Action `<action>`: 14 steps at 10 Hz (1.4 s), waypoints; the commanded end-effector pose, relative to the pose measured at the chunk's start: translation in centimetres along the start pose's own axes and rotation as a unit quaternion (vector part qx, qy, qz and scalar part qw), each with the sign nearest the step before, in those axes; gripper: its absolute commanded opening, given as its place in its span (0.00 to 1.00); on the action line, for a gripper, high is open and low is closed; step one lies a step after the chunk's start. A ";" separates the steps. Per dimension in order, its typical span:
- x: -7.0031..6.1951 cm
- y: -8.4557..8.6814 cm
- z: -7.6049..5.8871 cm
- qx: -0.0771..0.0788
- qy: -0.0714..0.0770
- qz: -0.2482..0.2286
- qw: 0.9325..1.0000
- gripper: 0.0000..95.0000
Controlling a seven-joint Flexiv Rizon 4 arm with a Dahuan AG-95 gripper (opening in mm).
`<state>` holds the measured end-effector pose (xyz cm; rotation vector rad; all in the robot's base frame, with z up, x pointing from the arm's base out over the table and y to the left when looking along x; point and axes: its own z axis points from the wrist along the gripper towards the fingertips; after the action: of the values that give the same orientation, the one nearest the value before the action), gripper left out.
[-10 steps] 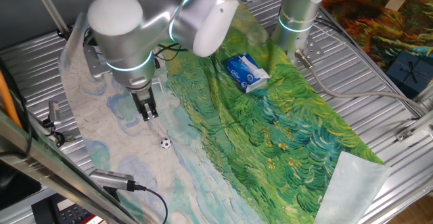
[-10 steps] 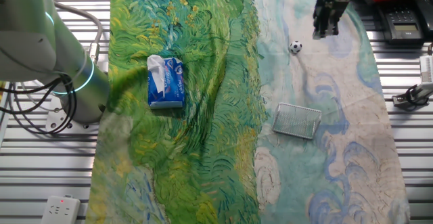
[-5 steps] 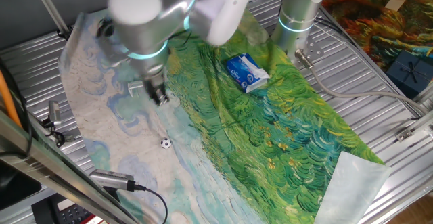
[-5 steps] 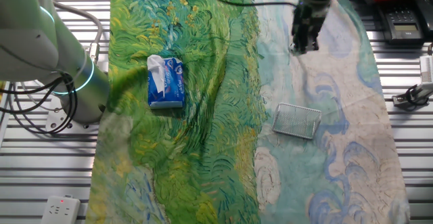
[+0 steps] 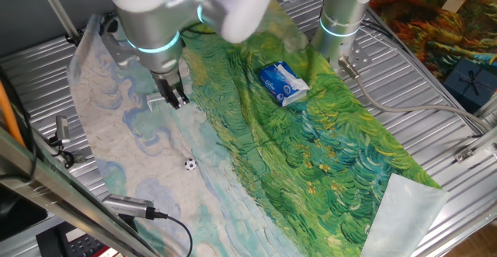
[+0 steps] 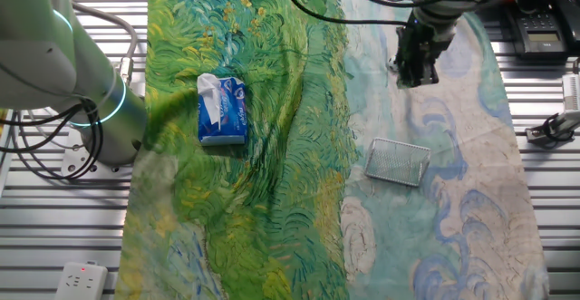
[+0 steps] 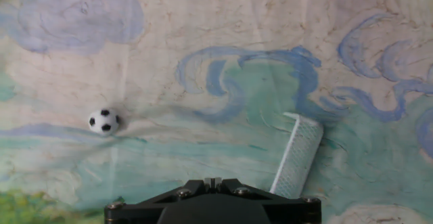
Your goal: Push the soccer ball into the goal
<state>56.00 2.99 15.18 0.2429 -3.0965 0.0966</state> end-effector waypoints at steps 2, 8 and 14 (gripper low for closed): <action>-0.3 0.0 0.2 -0.002 0.002 0.004 1.000 0.00; -0.3 0.0 0.2 -0.026 -0.026 0.085 0.996 0.00; -2.0 2.7 -0.6 -0.021 -0.005 0.125 0.992 0.00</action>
<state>57.62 5.83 15.44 -0.1515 -3.1207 0.0311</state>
